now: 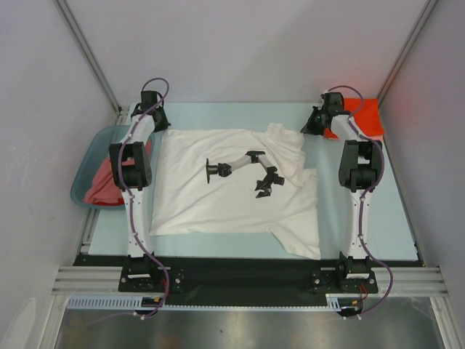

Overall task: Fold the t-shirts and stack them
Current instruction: Fold the tshirt

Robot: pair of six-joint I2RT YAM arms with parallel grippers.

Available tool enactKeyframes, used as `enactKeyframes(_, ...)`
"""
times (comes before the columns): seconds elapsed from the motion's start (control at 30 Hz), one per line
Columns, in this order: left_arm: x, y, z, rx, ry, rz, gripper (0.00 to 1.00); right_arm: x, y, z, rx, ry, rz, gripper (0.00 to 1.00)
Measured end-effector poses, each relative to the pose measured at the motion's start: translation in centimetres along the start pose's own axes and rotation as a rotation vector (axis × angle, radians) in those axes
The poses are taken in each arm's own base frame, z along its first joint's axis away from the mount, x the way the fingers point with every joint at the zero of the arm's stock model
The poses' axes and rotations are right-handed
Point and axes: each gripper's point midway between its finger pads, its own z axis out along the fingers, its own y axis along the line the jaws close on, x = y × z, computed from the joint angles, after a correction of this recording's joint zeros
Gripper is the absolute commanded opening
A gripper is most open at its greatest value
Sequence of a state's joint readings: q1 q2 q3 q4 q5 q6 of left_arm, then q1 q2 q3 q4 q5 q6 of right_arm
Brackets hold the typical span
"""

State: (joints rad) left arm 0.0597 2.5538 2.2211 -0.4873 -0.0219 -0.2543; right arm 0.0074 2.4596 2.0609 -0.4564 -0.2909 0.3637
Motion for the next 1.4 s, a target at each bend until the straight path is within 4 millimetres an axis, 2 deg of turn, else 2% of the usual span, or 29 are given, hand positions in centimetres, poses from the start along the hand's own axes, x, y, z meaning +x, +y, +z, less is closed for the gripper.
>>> enactKeyframes(0.13,-0.3,-0.2,-0.1,0.008,-0.009,0.0,0.0,-3.8,-1.3,-0.8,0.0,-0.109,0.03,0.0)
enactKeyframes(0.3,-1.3,-0.8,-1.0,0.036,-0.045,0.001,0.0,-9.0,-1.1,-2.6,-0.043,-0.263,0.012,0.0)
enactKeyframes(0.47,-3.8,-1.8,-2.3,0.069,-0.119,0.0,0.0,-12.1,1.3,-3.9,-0.128,-0.354,-0.01,0.0)
enactKeyframes(0.53,-4.5,-2.0,-2.5,0.075,-0.14,-0.003,0.0,-13.2,2.6,-4.6,-0.169,-0.377,-0.014,0.0)
enactKeyframes(0.7,-5.2,-2.2,-2.6,0.082,-0.166,-0.015,0.0,-17.3,6.2,-6.7,-0.315,-0.495,-0.029,0.0)
enactKeyframes(0.8,-5.6,-2.3,-2.6,0.088,-0.182,-0.027,0.01,-18.3,7.0,-6.8,-0.378,-0.527,-0.007,0.0)
enactKeyframes(0.9,-5.9,-2.3,-2.6,0.091,-0.191,-0.038,0.0,-18.6,6.9,-6.0,-0.421,-0.534,0.027,0.0)
enactKeyframes(1.17,-6.0,-2.4,-2.6,0.094,-0.194,-0.055,0.0,-16.9,5.3,-3.0,-0.442,-0.478,0.107,0.0)
enactKeyframes(1.4,-6.0,-2.3,-2.6,0.095,-0.194,-0.061,0.0,-16.8,5.4,-3.0,-0.459,-0.463,0.137,0.0)
